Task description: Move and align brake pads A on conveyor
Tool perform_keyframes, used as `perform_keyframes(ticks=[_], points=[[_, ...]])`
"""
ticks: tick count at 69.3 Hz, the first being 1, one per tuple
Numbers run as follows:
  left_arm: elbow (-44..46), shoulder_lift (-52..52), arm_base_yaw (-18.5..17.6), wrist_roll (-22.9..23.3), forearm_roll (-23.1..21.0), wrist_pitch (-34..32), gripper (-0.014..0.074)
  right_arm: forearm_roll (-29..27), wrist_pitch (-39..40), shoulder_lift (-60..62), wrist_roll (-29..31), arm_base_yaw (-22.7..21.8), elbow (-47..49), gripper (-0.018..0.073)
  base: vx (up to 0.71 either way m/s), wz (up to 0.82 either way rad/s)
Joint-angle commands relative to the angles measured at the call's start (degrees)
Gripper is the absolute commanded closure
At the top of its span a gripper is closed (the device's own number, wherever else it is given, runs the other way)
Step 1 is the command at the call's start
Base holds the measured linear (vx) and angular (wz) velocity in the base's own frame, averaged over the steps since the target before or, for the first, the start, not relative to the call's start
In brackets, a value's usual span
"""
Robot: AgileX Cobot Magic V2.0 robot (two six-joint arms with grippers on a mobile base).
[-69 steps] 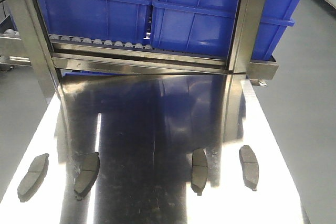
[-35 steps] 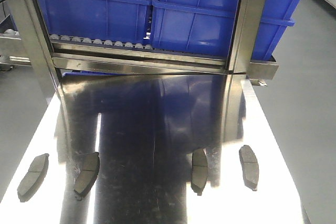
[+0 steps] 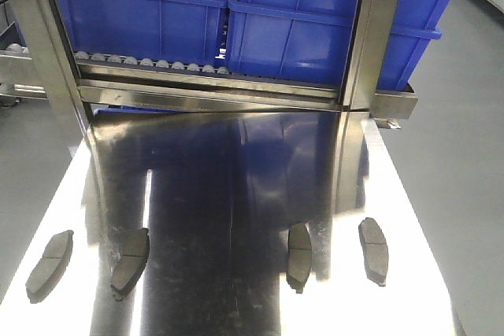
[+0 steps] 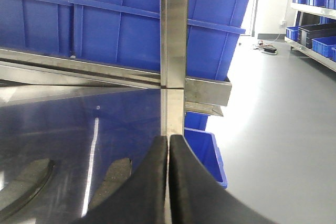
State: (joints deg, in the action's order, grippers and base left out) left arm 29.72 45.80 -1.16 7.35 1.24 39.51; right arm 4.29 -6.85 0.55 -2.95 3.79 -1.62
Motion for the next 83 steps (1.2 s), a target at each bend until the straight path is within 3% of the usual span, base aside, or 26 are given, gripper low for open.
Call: perform_keyframes(ticks=[1, 13, 20, 35, 52, 65, 83], points=[[3.1, 1.6, 0.0, -1.1, 0.1, -2.3, 0.0349, 0.4, 4.2, 0.7, 0.1, 0.0, -0.7, 0.0571, 0.00, 0.00], [5.9, 5.4, 0.0, -4.0, 0.0, -2.3, 0.0122, 0.4, 4.2, 0.7, 0.1, 0.0, -0.7, 0.0571, 0.00, 0.00], [8.9, 9.7, 0.0, -6.7, 0.0, -2.1, 0.0067, 0.4, 4.2, 0.7, 0.1, 0.0, -0.7, 0.0571, 0.00, 0.00], [18.6, 25.2, 0.0, -10.0, -0.1, 1.6, 0.0081, 0.4, 4.2, 0.7, 0.1, 0.0, -0.7, 0.0571, 0.00, 0.00], [26.8, 40.3, 0.0, -10.8, -0.2, 5.2, 0.0083, 0.4, 4.2, 0.7, 0.1, 0.0, -0.7, 0.0571, 0.00, 0.00], [30.6, 47.0, 0.0, -14.3, -4.2, 6.2, 0.0084, 0.4, 4.2, 0.7, 0.1, 0.0, -0.7, 0.0571, 0.00, 0.00], [31.8, 52.5, 0.0, -14.3, -4.4, 7.3, 0.0084, 0.4, 4.2, 0.7, 0.1, 0.0, -0.7, 0.0571, 0.00, 0.00]])
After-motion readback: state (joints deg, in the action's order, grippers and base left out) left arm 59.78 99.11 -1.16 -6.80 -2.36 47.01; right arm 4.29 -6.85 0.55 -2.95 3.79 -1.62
